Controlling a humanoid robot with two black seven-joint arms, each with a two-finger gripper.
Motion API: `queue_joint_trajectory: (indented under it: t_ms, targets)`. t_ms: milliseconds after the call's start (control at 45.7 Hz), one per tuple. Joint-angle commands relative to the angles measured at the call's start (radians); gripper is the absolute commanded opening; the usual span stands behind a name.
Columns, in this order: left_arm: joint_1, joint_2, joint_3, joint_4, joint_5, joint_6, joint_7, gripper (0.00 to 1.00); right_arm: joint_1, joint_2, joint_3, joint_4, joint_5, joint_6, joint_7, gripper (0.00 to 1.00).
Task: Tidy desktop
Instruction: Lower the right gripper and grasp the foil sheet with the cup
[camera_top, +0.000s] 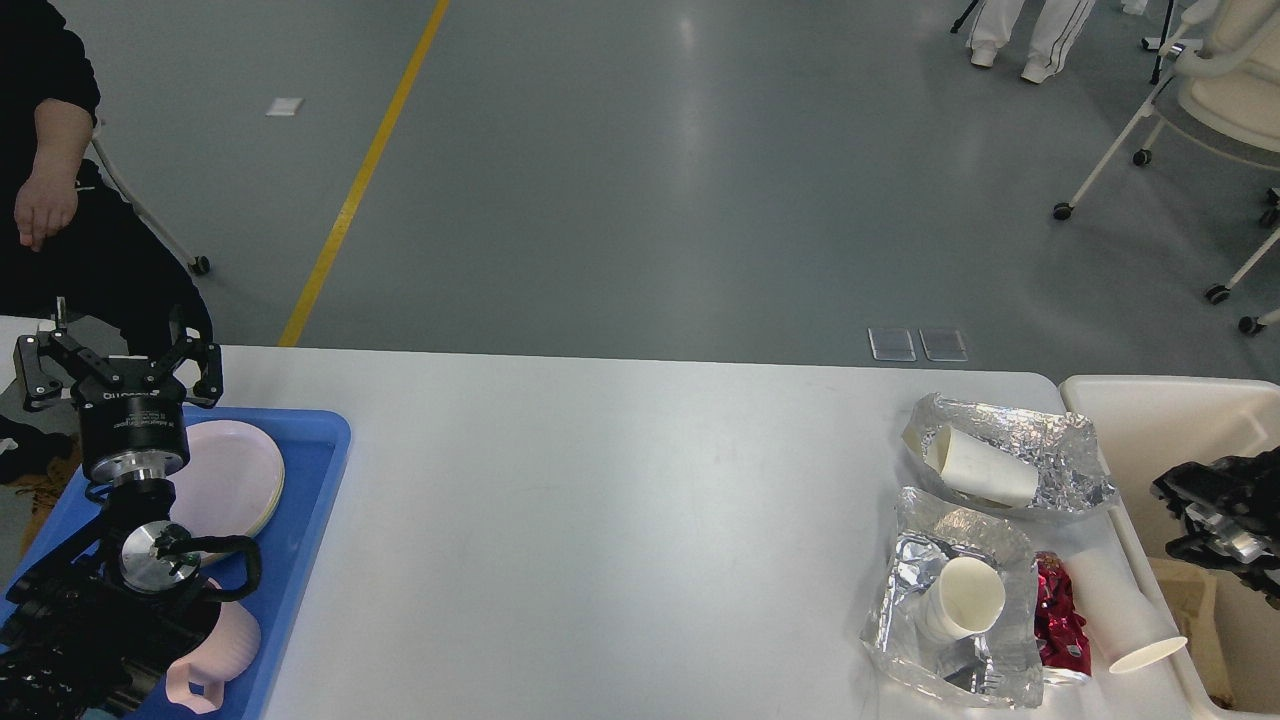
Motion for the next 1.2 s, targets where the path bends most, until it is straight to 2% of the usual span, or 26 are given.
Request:
queue_joint_trajectory:
  t_ms: [0,131,416,547,679,810,1029,1182]
  targets:
    - [0.000,0.000,0.000,0.000,-0.001,0.000,0.000,0.96,0.025,0.003,-0.003,0.014,0.013,0.003,0.001,1.00]
    - [0.000,0.000,0.000,0.000,0.000,0.000,0.000,0.96,0.143,-0.011,-0.006,0.083,0.014,0.017,0.003,1.00]
    - [0.000,0.000,0.000,0.000,0.000,0.000,0.000,0.96,0.590,-0.009,-0.120,0.450,0.014,0.019,0.001,1.00]
    - [0.000,0.000,0.000,0.000,0.000,0.000,0.000,0.96,0.749,0.051,-0.133,0.609,0.014,0.020,0.000,1.00]
    - [0.000,0.000,0.000,0.000,0.000,0.000,0.000,0.96,0.832,0.144,-0.152,0.662,0.011,0.029,-0.005,1.00]
    - [0.000,0.000,0.000,0.000,0.000,0.000,0.000,0.96,0.941,0.189,-0.183,0.712,0.016,0.132,-0.002,1.00]
    - [0.000,0.000,0.000,0.000,0.000,0.000,0.000,0.96,1.151,0.192,-0.183,0.781,0.022,0.427,-0.002,1.00]
    - [0.000,0.000,0.000,0.000,-0.001,0.000,0.000,0.96,1.176,0.233,-0.178,0.781,0.024,0.479,-0.003,1.00]
